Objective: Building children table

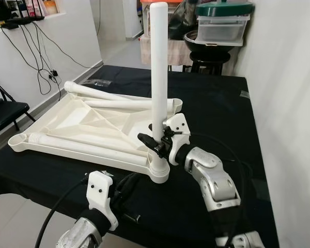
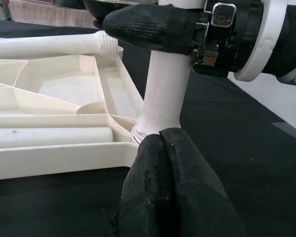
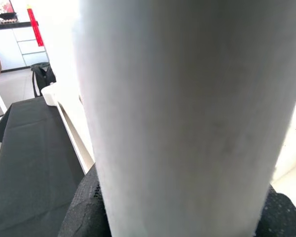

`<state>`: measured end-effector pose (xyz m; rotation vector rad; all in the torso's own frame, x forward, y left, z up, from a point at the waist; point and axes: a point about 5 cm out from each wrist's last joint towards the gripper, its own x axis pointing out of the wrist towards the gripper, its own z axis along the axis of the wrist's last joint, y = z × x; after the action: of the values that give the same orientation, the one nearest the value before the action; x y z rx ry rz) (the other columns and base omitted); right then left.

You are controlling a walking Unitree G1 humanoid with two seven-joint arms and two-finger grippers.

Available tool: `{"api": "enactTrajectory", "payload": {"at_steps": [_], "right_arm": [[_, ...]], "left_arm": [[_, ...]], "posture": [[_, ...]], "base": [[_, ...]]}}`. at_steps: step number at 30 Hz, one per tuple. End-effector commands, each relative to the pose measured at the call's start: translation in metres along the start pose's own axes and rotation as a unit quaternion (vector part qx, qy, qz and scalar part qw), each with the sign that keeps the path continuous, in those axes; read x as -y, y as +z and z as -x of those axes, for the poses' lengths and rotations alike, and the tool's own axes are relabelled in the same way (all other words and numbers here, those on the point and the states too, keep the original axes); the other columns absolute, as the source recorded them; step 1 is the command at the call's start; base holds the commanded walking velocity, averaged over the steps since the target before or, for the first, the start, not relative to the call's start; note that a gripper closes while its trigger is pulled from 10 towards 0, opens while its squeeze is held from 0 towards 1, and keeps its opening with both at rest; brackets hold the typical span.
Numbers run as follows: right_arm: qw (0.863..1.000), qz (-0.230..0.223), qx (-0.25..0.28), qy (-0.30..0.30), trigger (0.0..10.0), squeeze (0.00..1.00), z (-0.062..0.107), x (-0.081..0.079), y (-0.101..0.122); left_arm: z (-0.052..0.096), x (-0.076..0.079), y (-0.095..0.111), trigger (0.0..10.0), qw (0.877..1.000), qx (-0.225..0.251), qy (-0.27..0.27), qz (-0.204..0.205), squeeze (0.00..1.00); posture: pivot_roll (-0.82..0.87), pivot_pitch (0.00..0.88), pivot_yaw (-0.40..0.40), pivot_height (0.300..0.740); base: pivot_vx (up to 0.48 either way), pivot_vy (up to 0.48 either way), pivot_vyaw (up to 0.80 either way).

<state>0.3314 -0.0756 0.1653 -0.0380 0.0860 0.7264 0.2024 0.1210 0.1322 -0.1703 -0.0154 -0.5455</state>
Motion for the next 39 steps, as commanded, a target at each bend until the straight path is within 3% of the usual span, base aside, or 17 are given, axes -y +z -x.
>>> {"api": "enactTrajectory", "payload": {"at_steps": [1, 2, 3, 8, 10, 11, 12, 13, 14, 16, 24, 25, 26, 27, 31, 39], "right_arm": [[0.996, -0.038, -0.077, -0.035, 3.1, 0.00, 0.007, 0.012, -0.035], [0.997, -0.028, -0.067, -0.024, 10.0, 0.02, 0.006, 0.012, -0.030], [0.998, -0.031, -0.053, -0.005, 10.0, 1.00, 0.004, 0.013, -0.025], [0.997, -0.046, -0.029, 0.057, 10.0, 1.00, 0.001, 0.011, -0.015], [0.987, -0.019, -0.001, 0.162, 10.0, 1.00, 0.003, 0.005, 0.000], [0.987, -0.019, -0.001, 0.162, 10.0, 1.00, 0.003, 0.005, 0.000], [0.974, -0.002, -0.002, 0.228, 10.0, 1.00, 0.006, 0.004, 0.004], [0.960, 0.031, -0.021, 0.277, 10.0, 0.00, 0.007, 0.007, 0.004], [0.960, 0.031, -0.021, 0.277, 10.0, 0.00, 0.007, 0.007, 0.004], [0.946, 0.048, -0.043, 0.319, 10.0, 0.00, 0.005, 0.015, 0.005], [0.938, 0.018, -0.023, 0.344, 10.0, 0.00, -0.009, 0.022, 0.020], [0.938, 0.009, -0.020, 0.346, 2.0, 0.00, -0.011, 0.023, 0.021], [0.938, 0.009, -0.020, 0.346, 2.0, 0.00, -0.011, 0.023, 0.021], [0.934, 0.005, -0.017, 0.356, 0.0, 0.00, -0.011, 0.023, 0.022], [0.927, 0.009, -0.017, 0.374, 0.0, 0.00, -0.009, 0.027, 0.020], [0.944, 0.017, -0.008, 0.331, 0.0, 0.00, -0.001, 0.038, 0.014]], "left_arm": [[0.001, -0.004, -0.001, 10.0, 1.000, -0.005, 0.012, -0.005, 0.00], [0.001, -0.005, -0.001, 10.0, 1.000, -0.003, 0.016, -0.006, 0.00], [0.001, -0.005, -0.001, 10.0, 1.000, -0.003, 0.017, -0.006, 0.00], [0.000, -0.004, -0.001, 10.0, 1.000, -0.003, 0.016, -0.005, 0.00], [0.000, -0.004, -0.001, 10.0, 1.000, -0.004, 0.014, -0.004, 0.00], [0.000, -0.004, -0.001, 10.0, 1.000, -0.004, 0.014, -0.004, 0.00], [0.000, -0.004, -0.001, 10.0, 1.000, -0.004, 0.013, -0.004, 0.00], [-0.001, -0.003, -0.001, 10.0, 1.000, -0.004, 0.013, -0.003, 0.00], [-0.001, -0.003, -0.001, 10.0, 1.000, -0.004, 0.013, -0.003, 0.00], [-0.001, -0.003, -0.001, 10.0, 1.000, -0.003, 0.013, -0.002, 0.00], [-0.001, -0.001, -0.001, 10.0, 1.000, -0.002, 0.015, -0.004, 0.00], [-0.001, -0.001, -0.001, 10.0, 1.000, -0.002, 0.016, -0.004, 0.00], [-0.001, -0.001, -0.001, 10.0, 1.000, -0.002, 0.016, -0.004, 0.00], [-0.001, -0.001, -0.001, 10.0, 1.000, -0.002, 0.016, -0.005, 0.00], [-0.001, 0.000, -0.001, 10.0, 1.000, -0.002, 0.017, -0.005, 0.00], [-0.001, 0.000, -0.001, 10.0, 1.000, -0.001, 0.017, -0.004, 0.00]], "posture": [[0.02, 0.077, 0.000, 0.740], [0.02, 0.076, 0.001, 0.740], [0.02, 0.073, 0.003, 0.740], [0.02, 0.073, 0.003, 0.740], [0.03, 0.067, 0.007, 0.740], [0.03, 0.067, 0.007, 0.740], [0.03, 0.064, 0.001, 0.740], [0.03, 0.063, 0.000, 0.740], [0.03, 0.063, 0.000, 0.740], [0.03, 0.062, -0.005, 0.740], [0.04, 0.063, -0.012, 0.740], [0.04, 0.063, -0.012, 0.740], [0.04, 0.063, -0.012, 0.740], [0.05, 0.063, -0.014, 0.740], [0.05, 0.067, -0.015, 0.740], [0.03, 0.072, -0.009, 0.740]], "base": [[0.000, 0.000, 0.00], [0.000, 0.000, 0.00], [0.000, 0.000, 0.00], [0.000, 0.000, 0.00], [0.000, 0.000, 0.00], [0.000, 0.000, 0.00], [0.000, 0.000, 0.00], [0.000, 0.000, 0.00], [0.000, 0.000, 0.00], [0.000, 0.000, 0.00], [0.000, 0.000, 0.00], [0.000, 0.000, 0.00], [0.000, 0.000, 0.00], [0.000, 0.000, 0.00], [0.000, 0.000, 0.00], [0.000, 0.000, 0.00]]}}
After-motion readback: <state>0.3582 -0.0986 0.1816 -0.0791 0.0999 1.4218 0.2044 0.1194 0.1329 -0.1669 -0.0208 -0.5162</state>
